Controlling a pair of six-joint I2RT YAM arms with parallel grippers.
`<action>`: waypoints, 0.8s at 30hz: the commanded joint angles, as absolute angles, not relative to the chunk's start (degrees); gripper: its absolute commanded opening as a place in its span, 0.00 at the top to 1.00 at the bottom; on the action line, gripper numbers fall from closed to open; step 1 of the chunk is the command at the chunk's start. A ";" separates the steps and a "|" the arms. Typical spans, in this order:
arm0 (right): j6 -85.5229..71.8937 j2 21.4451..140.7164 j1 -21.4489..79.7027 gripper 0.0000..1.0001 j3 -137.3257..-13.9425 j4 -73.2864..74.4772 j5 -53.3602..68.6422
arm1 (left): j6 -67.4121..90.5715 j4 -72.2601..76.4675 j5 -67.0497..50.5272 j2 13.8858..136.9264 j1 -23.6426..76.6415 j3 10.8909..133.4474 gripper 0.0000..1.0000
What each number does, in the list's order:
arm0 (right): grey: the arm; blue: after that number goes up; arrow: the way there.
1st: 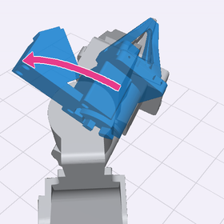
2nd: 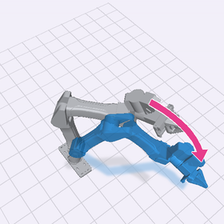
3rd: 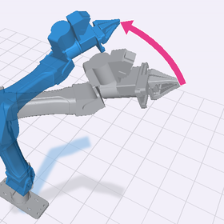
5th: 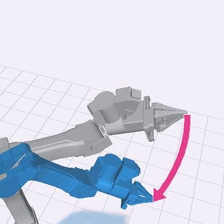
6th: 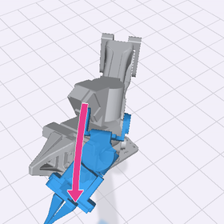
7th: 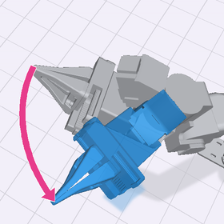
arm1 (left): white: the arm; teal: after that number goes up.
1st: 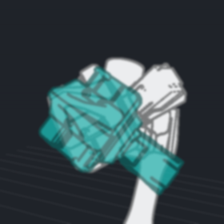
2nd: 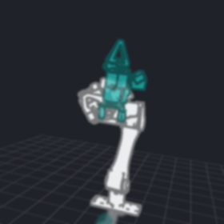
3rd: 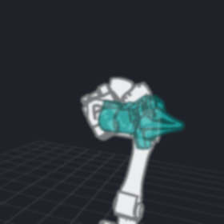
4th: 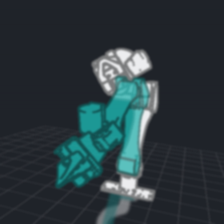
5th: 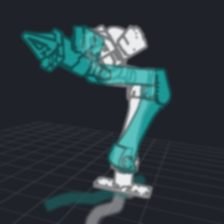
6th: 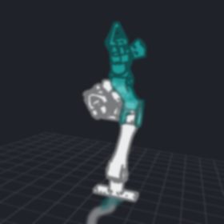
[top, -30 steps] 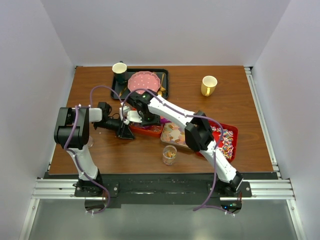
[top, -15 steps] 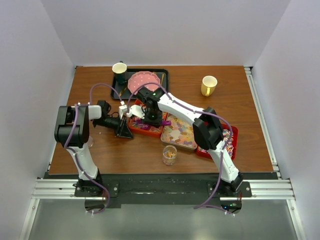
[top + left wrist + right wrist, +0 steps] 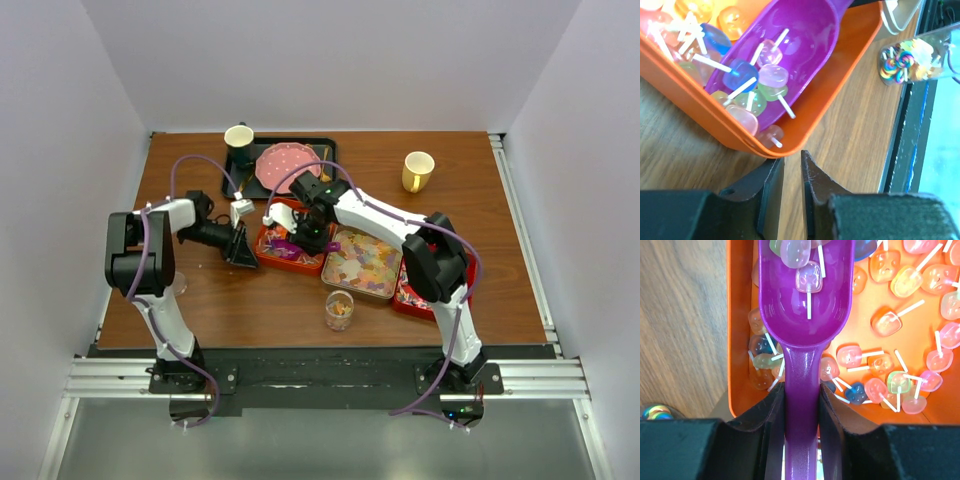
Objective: Pack the candies
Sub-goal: Scoop the fake candies from the storage box.
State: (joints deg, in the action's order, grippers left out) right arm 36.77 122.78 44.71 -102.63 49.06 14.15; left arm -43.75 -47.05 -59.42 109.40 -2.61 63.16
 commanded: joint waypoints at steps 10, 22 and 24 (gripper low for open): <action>38.85 117.08 43.86 1.00 -97.30 42.02 22.85 | -56.34 -66.18 -58.36 104.59 -6.06 70.40 0.76; 37.18 111.89 42.89 1.00 -91.31 36.03 17.24 | -54.93 -66.80 -56.60 103.80 -8.26 71.89 0.76; 36.13 111.27 42.63 1.00 -91.76 36.56 17.14 | -55.11 -66.88 -56.34 103.97 -8.35 71.89 0.76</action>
State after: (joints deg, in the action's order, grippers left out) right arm 37.60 115.61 43.31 -91.22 38.87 18.90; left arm -53.63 -65.49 -56.49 105.93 -7.73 70.30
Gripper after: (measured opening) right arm 0.302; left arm 0.238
